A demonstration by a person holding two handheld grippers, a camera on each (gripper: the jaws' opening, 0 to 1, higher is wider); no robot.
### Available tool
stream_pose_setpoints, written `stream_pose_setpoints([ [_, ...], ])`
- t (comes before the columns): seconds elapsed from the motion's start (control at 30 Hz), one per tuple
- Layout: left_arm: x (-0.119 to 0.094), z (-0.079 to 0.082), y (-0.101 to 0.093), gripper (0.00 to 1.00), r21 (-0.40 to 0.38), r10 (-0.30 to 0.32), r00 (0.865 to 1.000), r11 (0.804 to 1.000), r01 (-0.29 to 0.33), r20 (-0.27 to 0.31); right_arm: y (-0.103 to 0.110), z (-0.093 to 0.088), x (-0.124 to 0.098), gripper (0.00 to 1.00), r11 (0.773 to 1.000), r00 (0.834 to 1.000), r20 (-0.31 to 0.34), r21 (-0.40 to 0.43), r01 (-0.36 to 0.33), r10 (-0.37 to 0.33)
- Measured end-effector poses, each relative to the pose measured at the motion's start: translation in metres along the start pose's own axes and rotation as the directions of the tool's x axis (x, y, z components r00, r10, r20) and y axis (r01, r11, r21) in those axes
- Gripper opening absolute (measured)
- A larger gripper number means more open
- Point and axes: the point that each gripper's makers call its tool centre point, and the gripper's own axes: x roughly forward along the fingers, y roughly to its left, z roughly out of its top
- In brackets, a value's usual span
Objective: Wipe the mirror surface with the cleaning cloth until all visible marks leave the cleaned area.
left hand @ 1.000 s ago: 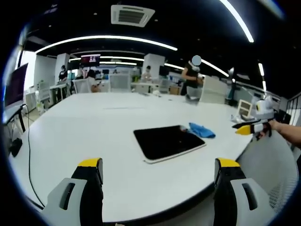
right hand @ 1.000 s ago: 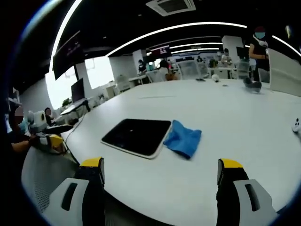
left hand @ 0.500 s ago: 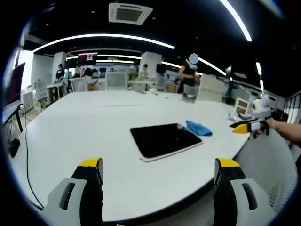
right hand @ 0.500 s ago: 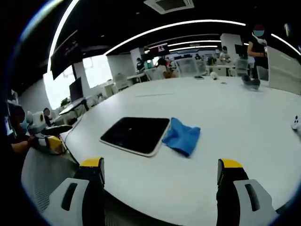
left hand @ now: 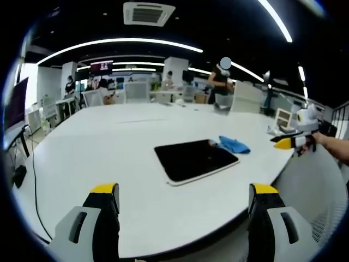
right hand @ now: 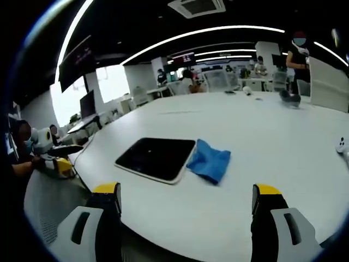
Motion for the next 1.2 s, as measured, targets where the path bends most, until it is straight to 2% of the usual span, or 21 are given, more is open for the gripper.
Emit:
stream_pose_setpoints([
  [0.1,0.0001,0.0009,0.0007,0.99,0.003,0.002,1.000,1.000,-0.002,0.006,0.0055,0.0079,-0.0008,1.00,1.000,0.999,0.035,-0.005,-0.026,0.026],
  [0.53,-0.0007,0.0082,0.0022,0.99,-0.008,-0.004,0.998,1.000,0.005,0.060,0.0027,0.0014,0.0000,1.00,1.000,1.000,0.006,0.000,-0.004,0.004],
  [0.6,-0.0009,0.0066,0.0015,0.99,-0.008,-0.010,0.999,1.000,0.010,0.050,0.0013,0.0048,-0.0026,1.00,1.000,1.000,0.024,0.002,0.015,-0.015],
  [0.67,-0.0006,0.0048,0.0044,0.99,-0.011,-0.007,0.999,1.000,0.007,0.041,0.0037,0.0099,-0.0036,1.00,0.999,0.998,0.065,0.047,0.002,-0.005],
  [1.2,0.0021,0.0062,0.0068,0.99,-0.010,-0.008,0.999,1.000,0.008,0.035,0.0040,0.0070,-0.0011,0.99,0.998,0.999,0.049,0.057,0.001,-0.004],
])
